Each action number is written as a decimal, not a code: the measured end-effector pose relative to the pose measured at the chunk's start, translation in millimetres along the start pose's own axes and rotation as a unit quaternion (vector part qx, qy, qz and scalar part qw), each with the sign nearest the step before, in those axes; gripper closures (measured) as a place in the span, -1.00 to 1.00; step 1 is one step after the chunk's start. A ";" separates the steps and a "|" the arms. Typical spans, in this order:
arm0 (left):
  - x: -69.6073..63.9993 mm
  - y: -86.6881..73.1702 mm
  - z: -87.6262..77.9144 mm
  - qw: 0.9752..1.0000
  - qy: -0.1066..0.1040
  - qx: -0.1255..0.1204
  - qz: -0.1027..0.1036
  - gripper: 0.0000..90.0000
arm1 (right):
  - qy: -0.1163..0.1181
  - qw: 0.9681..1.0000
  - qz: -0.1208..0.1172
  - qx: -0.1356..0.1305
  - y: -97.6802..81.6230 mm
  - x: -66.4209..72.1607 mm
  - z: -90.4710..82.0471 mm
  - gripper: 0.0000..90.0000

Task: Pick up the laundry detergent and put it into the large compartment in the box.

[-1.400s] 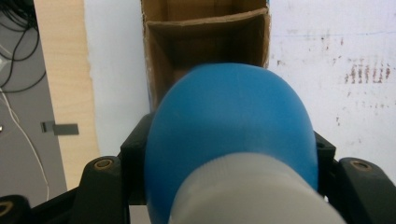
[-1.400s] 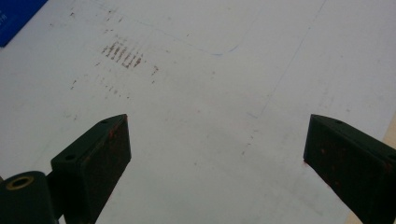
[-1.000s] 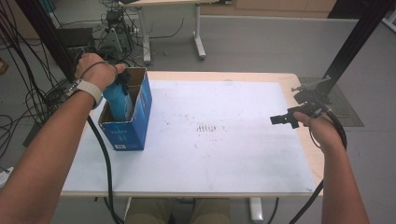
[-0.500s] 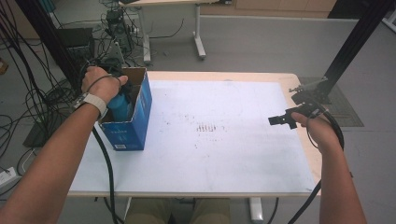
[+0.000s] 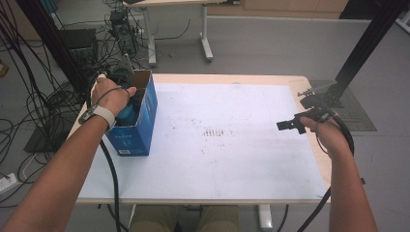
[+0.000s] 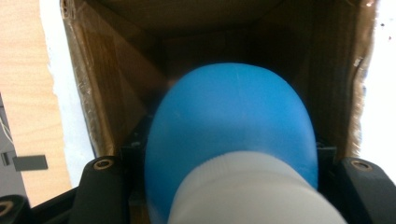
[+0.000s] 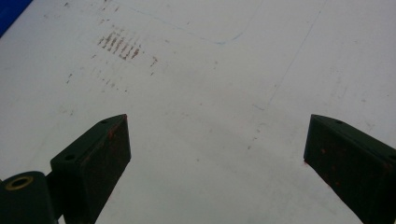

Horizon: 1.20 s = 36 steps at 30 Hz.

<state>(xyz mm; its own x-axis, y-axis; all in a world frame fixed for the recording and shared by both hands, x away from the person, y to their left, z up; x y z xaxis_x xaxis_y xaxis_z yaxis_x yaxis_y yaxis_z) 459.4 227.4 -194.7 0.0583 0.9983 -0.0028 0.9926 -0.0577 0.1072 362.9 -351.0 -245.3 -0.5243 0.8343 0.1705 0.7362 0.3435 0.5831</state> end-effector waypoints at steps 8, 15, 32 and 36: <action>-0.1 -1.6 10.1 1.000 -0.001 -0.002 0.006 -0.14 | 0.000 1.000 0.004 0.003 -2.3 -1.6 2.1 -0.84; -3.5 -1.5 10.4 1.000 0.003 0.000 0.012 -0.14 | 0.002 1.000 0.003 0.002 -2.3 -0.7 3.8 -0.84; -1.8 -1.3 11.0 1.000 0.001 0.001 0.011 -0.14 | 0.002 1.000 0.001 0.004 0.3 1.8 4.5 -0.84; -1.8 -1.9 11.1 1.000 0.002 0.000 0.011 -0.14 | 0.002 1.000 0.001 0.004 0.9 2.7 3.5 -0.84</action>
Point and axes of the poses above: each handheld gripper's, and its own axes: z roughly forward along the jaws, y roughly out of its top, x roughly to its left, the point moved 6 cm from there along z, roughly forward along the jaws, and after that the axes turned 1 degree about -y, right-handed, at the moved point
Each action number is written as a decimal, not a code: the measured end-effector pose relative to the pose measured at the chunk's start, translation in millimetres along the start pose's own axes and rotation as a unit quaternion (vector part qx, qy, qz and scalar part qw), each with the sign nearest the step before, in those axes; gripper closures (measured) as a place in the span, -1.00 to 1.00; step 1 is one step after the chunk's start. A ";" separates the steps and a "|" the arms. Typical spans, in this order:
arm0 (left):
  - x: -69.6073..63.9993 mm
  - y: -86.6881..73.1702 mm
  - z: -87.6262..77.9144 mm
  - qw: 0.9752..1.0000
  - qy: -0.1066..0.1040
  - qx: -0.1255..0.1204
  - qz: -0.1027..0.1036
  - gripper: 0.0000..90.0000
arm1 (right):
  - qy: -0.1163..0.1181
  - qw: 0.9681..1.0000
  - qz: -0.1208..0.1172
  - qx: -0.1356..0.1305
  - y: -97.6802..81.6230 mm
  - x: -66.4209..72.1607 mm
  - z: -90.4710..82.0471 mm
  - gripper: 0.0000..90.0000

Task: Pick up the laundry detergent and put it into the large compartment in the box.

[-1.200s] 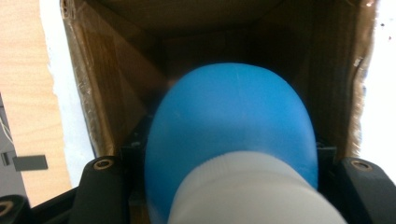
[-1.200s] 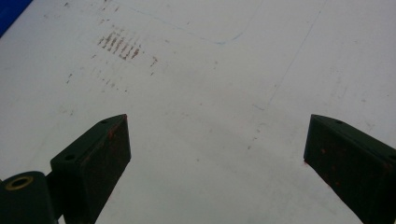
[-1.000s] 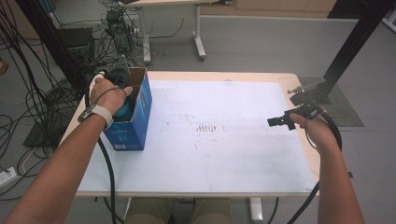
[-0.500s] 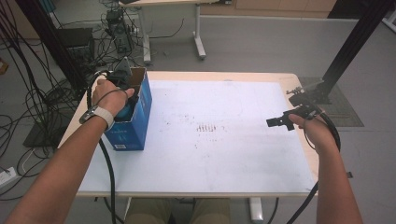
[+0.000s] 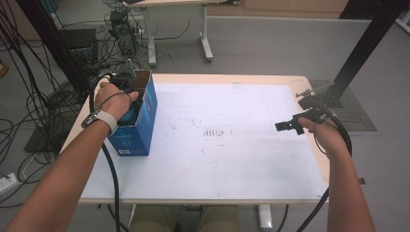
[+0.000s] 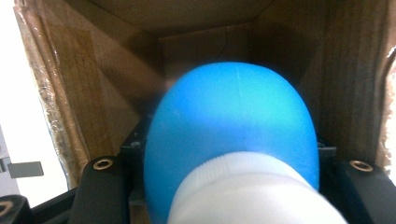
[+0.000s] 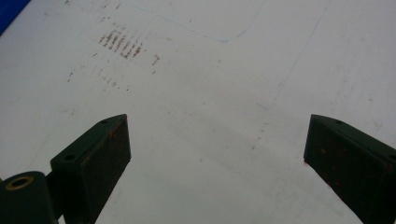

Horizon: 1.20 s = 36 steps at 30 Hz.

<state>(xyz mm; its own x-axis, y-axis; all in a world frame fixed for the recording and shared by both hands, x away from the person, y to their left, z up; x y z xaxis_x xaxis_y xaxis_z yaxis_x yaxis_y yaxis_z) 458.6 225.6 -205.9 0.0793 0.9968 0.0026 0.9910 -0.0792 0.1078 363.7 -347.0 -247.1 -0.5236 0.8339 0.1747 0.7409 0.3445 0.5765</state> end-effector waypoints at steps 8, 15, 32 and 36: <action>0.8 -1.1 -0.2 1.000 0.001 0.001 -0.001 -0.14 | 0.000 1.000 0.000 -0.001 -0.2 0.4 -0.6 -0.84; 0.2 -1.0 0.0 1.000 0.001 0.000 0.000 -0.14 | -0.001 1.000 -0.002 -0.004 0.1 0.1 -2.9 -0.84; 0.9 -2.0 -0.1 1.000 0.001 -0.001 -0.001 -0.14 | -0.003 1.000 0.002 -0.003 -1.4 -0.7 -5.0 -0.84; 1.0 -2.0 -0.2 1.000 0.000 -0.001 -0.001 -0.14 | -0.003 1.000 0.002 -0.003 -1.2 -0.4 -4.6 -0.84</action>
Point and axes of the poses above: each handheld gripper's, and its own axes: z roughly forward along the jaws, y roughly out of its top, x roughly to its left, the point moved 6 cm from there along z, roughly forward along the jaws, and after that the axes turned 1 degree about -y, right-handed, at the moved point
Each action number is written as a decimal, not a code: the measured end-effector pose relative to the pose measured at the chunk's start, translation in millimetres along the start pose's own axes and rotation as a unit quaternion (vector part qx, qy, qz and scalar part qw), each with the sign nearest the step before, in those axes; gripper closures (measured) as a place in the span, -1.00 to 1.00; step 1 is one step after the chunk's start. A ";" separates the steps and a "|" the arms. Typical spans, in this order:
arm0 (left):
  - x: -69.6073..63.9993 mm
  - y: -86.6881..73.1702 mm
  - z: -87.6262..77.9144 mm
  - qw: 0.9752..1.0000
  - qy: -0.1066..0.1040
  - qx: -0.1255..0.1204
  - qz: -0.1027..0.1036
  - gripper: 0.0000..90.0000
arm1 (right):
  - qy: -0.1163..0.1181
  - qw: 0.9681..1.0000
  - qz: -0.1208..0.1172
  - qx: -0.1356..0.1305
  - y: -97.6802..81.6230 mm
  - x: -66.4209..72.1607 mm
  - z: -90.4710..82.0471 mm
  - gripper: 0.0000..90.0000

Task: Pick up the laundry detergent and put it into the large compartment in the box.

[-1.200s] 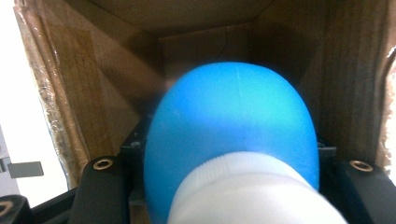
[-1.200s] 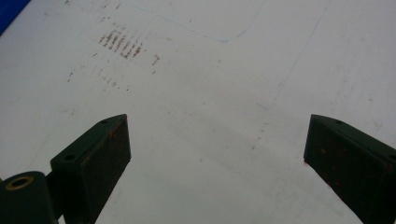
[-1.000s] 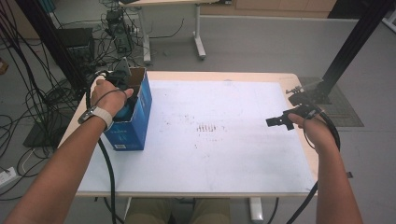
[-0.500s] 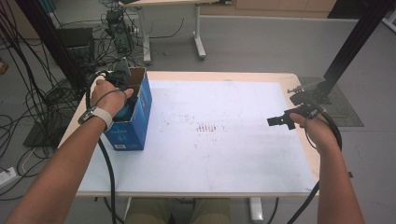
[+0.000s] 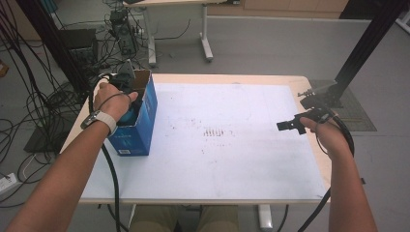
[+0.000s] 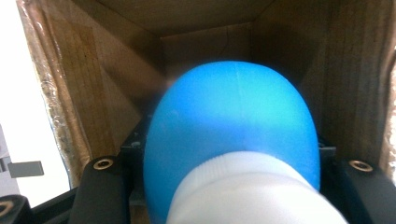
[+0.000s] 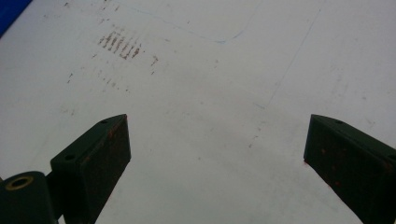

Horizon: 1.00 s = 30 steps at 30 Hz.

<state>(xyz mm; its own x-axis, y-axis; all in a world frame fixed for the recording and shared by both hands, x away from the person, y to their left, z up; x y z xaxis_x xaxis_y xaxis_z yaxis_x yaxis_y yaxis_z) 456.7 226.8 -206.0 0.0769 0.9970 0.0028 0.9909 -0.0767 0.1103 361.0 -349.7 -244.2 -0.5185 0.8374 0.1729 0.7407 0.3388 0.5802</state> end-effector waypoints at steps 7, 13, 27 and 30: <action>1.3 -0.7 0.0 1.000 -0.002 0.000 -0.001 -0.14 | 0.000 1.000 -0.002 -0.001 1.0 0.5 0.5 -0.84; 1.2 -0.9 -0.3 1.000 -0.002 0.002 -0.002 -0.14 | 0.001 1.000 -0.003 -0.002 1.1 0.8 1.1 -0.84; 0.6 -1.7 -0.3 1.000 -0.001 0.002 -0.002 -0.14 | 0.001 1.000 -0.004 -0.003 1.0 1.0 0.6 -0.84; 0.2 -1.7 -0.4 1.000 0.000 0.003 -0.001 -0.14 | 0.001 1.000 -0.003 -0.003 0.5 0.8 0.8 -0.84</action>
Point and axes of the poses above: each handheld gripper's, and its own axes: z roughly forward along the jaws, y roughly out of its top, x roughly to its left, the point moved 6 cm from there along z, roughly forward along the jaws, and after that the axes turned 1 degree about -y, right-handed, at the moved point
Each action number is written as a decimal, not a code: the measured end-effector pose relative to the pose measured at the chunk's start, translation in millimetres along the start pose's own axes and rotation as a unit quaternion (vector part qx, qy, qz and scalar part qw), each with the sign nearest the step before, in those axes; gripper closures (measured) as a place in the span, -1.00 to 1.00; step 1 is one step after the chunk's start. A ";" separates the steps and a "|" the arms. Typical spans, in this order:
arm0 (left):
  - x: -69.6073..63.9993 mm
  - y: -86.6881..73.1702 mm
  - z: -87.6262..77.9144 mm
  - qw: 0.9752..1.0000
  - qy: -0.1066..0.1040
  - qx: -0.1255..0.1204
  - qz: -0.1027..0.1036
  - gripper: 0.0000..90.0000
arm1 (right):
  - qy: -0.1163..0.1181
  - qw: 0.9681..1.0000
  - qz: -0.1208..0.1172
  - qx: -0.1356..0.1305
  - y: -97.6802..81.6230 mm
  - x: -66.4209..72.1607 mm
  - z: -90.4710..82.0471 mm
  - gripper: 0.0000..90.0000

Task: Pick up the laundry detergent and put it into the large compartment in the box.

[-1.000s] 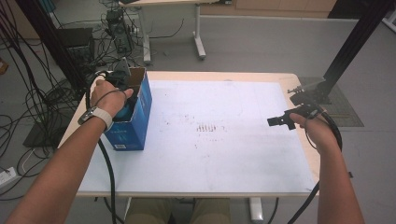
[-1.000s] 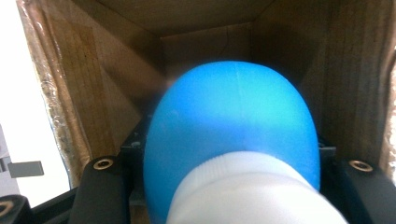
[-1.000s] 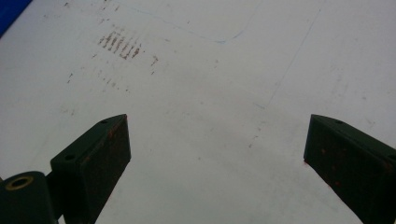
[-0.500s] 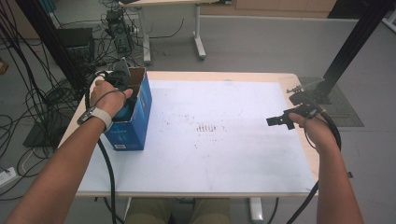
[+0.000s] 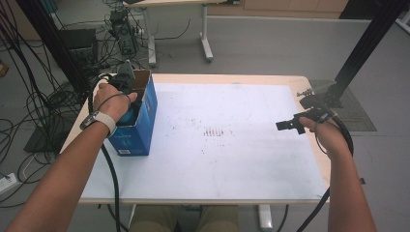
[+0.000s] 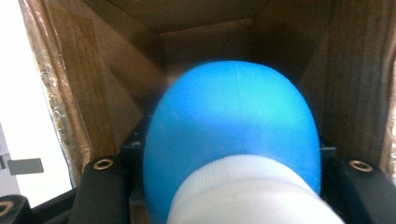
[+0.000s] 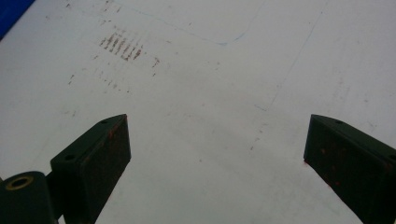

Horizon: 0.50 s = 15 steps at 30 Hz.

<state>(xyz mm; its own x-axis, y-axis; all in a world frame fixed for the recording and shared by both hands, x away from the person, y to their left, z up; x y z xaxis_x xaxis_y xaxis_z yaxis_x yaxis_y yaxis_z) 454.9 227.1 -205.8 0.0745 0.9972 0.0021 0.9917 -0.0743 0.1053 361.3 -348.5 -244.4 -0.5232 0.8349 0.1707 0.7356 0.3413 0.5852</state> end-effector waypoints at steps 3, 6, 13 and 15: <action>-0.4 0.2 0.1 1.000 0.001 0.001 0.001 -0.14 | 0.000 1.000 0.001 -0.001 -1.1 -0.5 -0.1 -0.84; -0.9 0.2 0.1 1.000 0.001 0.001 0.002 -0.14 | 0.001 1.000 0.001 -0.001 -1.7 -0.7 0.0 -0.84; -1.0 0.6 0.1 1.000 0.002 0.002 0.002 -0.14 | 0.000 1.000 0.002 0.000 -2.2 -1.2 0.2 -0.84; -1.2 0.5 0.2 1.000 0.001 0.002 0.001 -0.14 | 0.000 1.000 0.001 0.000 -1.9 -1.2 0.5 -0.84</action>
<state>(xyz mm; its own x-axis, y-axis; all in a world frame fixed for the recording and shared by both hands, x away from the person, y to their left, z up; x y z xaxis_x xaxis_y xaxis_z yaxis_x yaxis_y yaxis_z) 455.3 225.9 -205.9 0.0757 0.9971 0.0050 0.9919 -0.0758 0.1016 360.7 -350.0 -246.1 -0.5218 0.8355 0.1724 0.7368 0.3395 0.5847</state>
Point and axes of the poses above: each handheld gripper's, and its own axes: z roughly forward along the jaws, y roughly out of its top, x roughly to its left, the point moved 6 cm from there along z, roughly forward along the jaws, and after that the axes turned 1 degree about -y, right-handed, at the moved point
